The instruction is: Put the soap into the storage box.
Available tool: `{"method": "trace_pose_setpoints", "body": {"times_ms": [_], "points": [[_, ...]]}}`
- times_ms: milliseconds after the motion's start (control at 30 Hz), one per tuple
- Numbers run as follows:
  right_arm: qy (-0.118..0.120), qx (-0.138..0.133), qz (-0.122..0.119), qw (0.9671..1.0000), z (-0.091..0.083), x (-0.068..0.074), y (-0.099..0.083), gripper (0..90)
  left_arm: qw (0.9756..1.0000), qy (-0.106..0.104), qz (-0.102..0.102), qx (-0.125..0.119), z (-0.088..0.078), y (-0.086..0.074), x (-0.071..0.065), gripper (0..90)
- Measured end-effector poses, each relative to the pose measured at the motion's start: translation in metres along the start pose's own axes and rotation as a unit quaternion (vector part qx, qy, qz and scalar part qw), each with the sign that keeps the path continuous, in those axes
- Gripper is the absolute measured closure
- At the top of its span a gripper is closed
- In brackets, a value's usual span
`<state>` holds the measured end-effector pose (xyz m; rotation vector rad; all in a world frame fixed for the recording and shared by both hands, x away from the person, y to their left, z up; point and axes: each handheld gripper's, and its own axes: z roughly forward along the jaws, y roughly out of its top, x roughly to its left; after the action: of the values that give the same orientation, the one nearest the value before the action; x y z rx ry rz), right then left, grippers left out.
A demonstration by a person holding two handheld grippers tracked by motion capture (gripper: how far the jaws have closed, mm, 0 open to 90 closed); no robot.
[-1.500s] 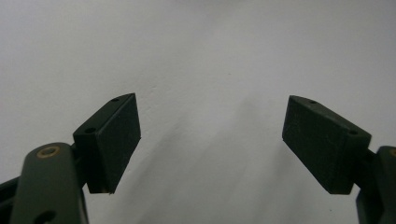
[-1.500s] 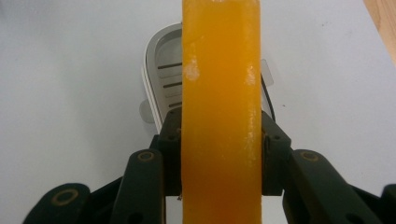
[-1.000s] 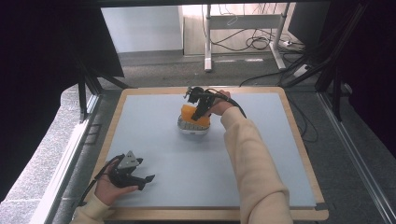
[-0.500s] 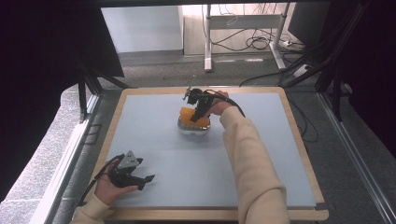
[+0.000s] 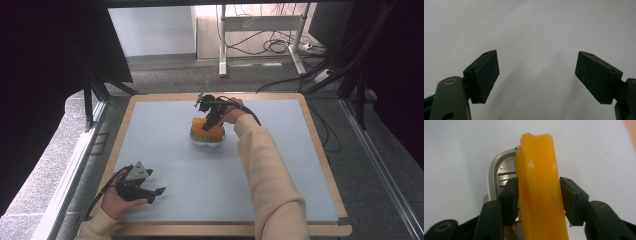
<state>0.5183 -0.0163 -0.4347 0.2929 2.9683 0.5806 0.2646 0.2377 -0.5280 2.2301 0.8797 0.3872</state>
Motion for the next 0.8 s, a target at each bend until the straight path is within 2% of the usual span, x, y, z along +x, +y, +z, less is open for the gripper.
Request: {"method": "trace_pose_setpoints", "body": {"times_ms": [67,133,200,300,400,533,800], "points": [[-0.012,-0.009,0.005,0.9999,-0.004,0.001,-0.001,43.2,1.0,0.0,0.001,0.0,0.0,0.0,0.0,19.4],[-0.034,-0.018,0.01,0.9992,-0.006,0.003,-0.002,35.2,1.0,0.0,0.001,0.0,0.0,0.0,0.0,19.4],[-0.053,-0.032,0.02,0.9979,-0.009,0.003,-0.005,33.2,1.0,0.0,0.001,0.001,0.0,0.0,0.0,19.4],[-0.065,-0.058,0.034,0.9956,-0.015,0.003,-0.008,30.4,1.0,0.0,-0.001,0.0,0.001,0.0,-0.001,19.4],[-0.071,-0.058,0.039,0.995,-0.018,0.004,-0.01,28.6,1.0,0.0,0.0,0.001,0.001,0.0,-0.001,19.4],[-0.067,-0.08,0.059,0.9928,-0.025,0.006,-0.016,27.8,1.0,0.0,0.0,0.001,0.0,0.0,-0.001,19.4],[-0.067,-0.122,0.107,0.9845,-0.04,0.016,-0.042,27.0,1.0,0.002,0.001,0.001,-0.001,0.0,0.0,19.4]]}}
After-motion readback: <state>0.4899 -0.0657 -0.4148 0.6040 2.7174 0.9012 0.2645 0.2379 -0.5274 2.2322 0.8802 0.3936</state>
